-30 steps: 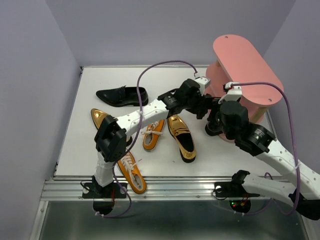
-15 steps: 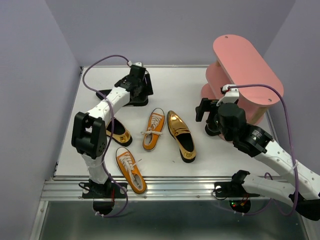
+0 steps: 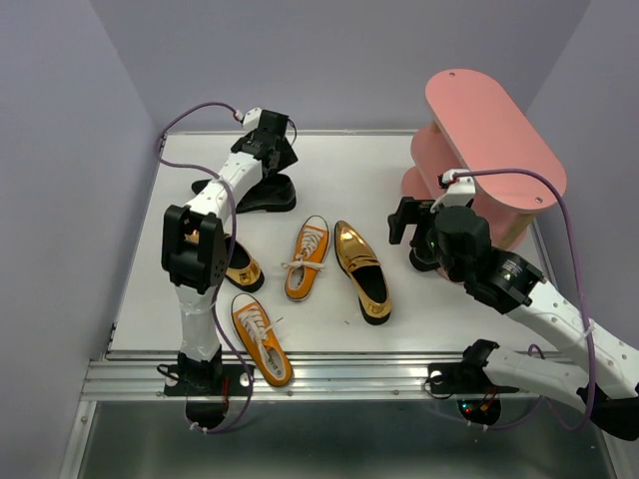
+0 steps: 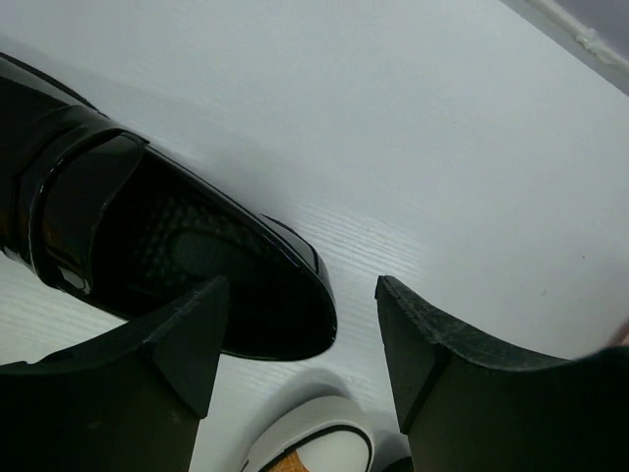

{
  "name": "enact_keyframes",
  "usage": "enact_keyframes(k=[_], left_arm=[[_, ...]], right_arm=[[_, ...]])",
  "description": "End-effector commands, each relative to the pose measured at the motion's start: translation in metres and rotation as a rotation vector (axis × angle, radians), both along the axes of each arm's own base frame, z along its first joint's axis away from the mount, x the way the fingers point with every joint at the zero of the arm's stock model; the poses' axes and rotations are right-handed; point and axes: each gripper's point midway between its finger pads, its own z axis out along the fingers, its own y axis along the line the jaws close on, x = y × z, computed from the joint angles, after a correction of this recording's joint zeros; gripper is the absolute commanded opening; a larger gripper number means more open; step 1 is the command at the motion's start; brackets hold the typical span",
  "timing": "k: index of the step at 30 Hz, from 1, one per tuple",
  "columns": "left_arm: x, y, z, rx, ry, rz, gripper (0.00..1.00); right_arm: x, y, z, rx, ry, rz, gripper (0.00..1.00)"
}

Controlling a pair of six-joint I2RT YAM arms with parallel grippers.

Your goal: Place and organize the shoes onto the shoe shelf

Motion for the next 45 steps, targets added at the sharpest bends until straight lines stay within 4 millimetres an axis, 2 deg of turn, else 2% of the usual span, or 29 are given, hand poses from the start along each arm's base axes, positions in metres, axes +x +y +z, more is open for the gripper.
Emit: enact_keyframes(k=[1, 6, 15, 17, 18, 19, 20, 23, 26, 28, 31, 32, 35, 38, 44, 45], left_arm=[[0.003, 0.011, -0.012, -0.02, 0.044, 0.1, 0.72], [0.005, 0.013, -0.033, -0.024, 0.071, 0.136, 0.74], [0.016, 0.011, -0.055, -0.018, 0.098, 0.148, 0.75], [0.015, 0.01, -0.062, -0.019, 0.113, 0.146, 0.66], [0.015, 0.009, -0.065, -0.019, 0.117, 0.139, 0.54], [0.016, 0.008, -0.065, -0.022, 0.116, 0.128, 0.11], [0.015, 0.006, -0.065, -0.015, 0.118, 0.112, 0.0], [0.014, 0.006, -0.058, 0.003, 0.108, 0.083, 0.0], [0.012, 0.0, -0.026, 0.076, 0.04, 0.019, 0.0], [0.008, -0.006, -0.012, 0.156, 0.017, -0.073, 0.0], [-0.002, -0.03, 0.011, 0.274, -0.04, -0.268, 0.0], [-0.009, -0.046, 0.02, 0.289, -0.068, -0.335, 0.0], [-0.019, -0.067, 0.029, 0.373, -0.11, -0.481, 0.0], [-0.033, -0.103, 0.037, 0.368, -0.162, -0.668, 0.0], [-0.054, -0.149, 0.031, 0.372, -0.221, -0.929, 0.0], [-0.061, -0.162, 0.031, 0.344, -0.239, -1.013, 0.0]], right_arm=[[0.0, 0.005, 0.014, 0.054, -0.045, 0.01, 1.0], [-0.002, 0.002, 0.014, 0.061, -0.045, 0.004, 1.0], [-0.003, 0.0, 0.01, 0.05, -0.038, 0.0, 1.0], [-0.002, 0.0, 0.009, 0.047, -0.038, 0.0, 1.0], [-0.003, 0.0, 0.01, 0.049, -0.039, 0.0, 1.0], [-0.003, 0.0, 0.01, 0.05, -0.04, 0.0, 1.0], [-0.003, -0.001, 0.011, 0.049, -0.04, -0.001, 1.0], [-0.004, -0.003, 0.01, 0.049, -0.039, -0.008, 1.0], [-0.005, -0.005, 0.009, 0.049, -0.039, -0.014, 1.0], [-0.004, -0.005, 0.007, 0.047, -0.034, -0.015, 1.0], [-0.003, -0.004, 0.006, 0.046, -0.029, -0.016, 1.0], [-0.003, -0.002, 0.005, 0.045, -0.027, -0.015, 1.0], [-0.001, -0.001, 0.002, 0.039, -0.022, -0.016, 1.0], [0.0, 0.001, 0.001, 0.035, -0.018, -0.013, 1.0], [-0.001, -0.001, 0.003, 0.041, -0.024, -0.018, 1.0], [-0.002, -0.003, 0.004, 0.043, -0.027, -0.019, 1.0]])
